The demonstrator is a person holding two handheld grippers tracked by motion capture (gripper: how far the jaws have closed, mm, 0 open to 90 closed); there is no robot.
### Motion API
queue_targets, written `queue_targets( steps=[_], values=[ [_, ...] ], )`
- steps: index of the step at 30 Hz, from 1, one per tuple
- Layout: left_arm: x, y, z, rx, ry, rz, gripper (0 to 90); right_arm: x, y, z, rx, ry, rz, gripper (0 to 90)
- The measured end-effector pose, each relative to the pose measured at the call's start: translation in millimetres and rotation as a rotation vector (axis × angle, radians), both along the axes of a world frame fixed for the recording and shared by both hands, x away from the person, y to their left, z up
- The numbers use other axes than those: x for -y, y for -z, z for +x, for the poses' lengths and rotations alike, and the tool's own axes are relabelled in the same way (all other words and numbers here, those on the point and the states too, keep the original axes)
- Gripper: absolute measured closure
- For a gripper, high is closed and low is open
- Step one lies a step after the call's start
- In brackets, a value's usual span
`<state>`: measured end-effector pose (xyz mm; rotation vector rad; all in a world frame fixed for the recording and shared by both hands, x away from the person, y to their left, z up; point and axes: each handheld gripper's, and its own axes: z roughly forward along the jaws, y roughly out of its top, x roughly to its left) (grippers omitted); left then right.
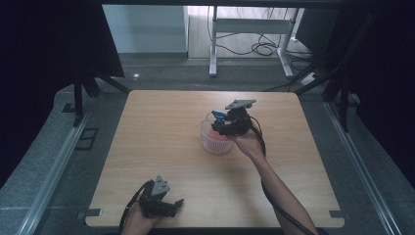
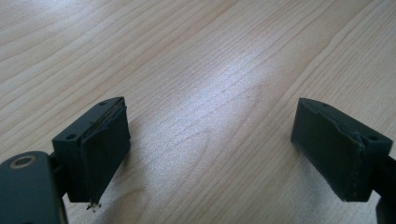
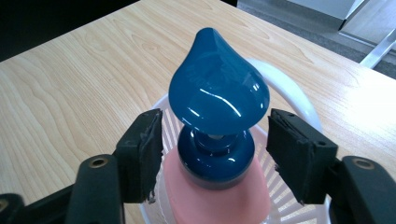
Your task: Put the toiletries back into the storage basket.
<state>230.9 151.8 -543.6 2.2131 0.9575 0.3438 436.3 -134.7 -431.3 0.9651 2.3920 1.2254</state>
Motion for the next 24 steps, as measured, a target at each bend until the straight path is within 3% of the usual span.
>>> queue_targets(
  steps=[24],
  values=[
    [0.1,0.0,0.0,0.000,0.000,0.000,11.3,9.4,-10.1,-16.1,0.007,-0.020,-0.002,16.9]
  ],
)
